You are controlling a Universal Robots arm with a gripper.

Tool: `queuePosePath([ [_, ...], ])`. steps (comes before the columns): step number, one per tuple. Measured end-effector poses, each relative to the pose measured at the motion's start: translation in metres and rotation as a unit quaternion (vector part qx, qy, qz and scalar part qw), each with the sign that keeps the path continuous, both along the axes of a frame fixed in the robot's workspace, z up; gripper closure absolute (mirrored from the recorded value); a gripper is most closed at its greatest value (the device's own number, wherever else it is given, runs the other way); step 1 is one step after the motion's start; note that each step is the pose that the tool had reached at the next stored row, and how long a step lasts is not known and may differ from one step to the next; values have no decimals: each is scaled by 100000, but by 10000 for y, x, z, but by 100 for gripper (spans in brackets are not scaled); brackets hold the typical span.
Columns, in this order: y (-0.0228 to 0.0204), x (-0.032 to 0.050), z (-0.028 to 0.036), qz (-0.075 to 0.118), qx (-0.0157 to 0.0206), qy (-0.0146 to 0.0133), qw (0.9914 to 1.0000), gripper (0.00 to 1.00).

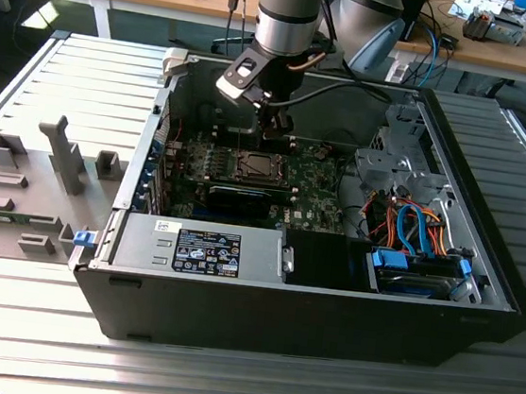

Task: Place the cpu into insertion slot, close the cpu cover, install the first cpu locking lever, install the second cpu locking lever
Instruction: 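Install the first cpu locking lever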

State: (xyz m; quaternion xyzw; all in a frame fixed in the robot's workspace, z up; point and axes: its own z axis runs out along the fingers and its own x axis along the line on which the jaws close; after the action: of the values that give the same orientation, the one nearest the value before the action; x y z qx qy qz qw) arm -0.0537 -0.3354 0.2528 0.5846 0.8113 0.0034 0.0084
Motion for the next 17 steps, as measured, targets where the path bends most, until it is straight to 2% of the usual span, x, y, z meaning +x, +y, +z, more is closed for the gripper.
queuePosePath([
  [17,0,0,0,3046,2,-1,99954,89],
])
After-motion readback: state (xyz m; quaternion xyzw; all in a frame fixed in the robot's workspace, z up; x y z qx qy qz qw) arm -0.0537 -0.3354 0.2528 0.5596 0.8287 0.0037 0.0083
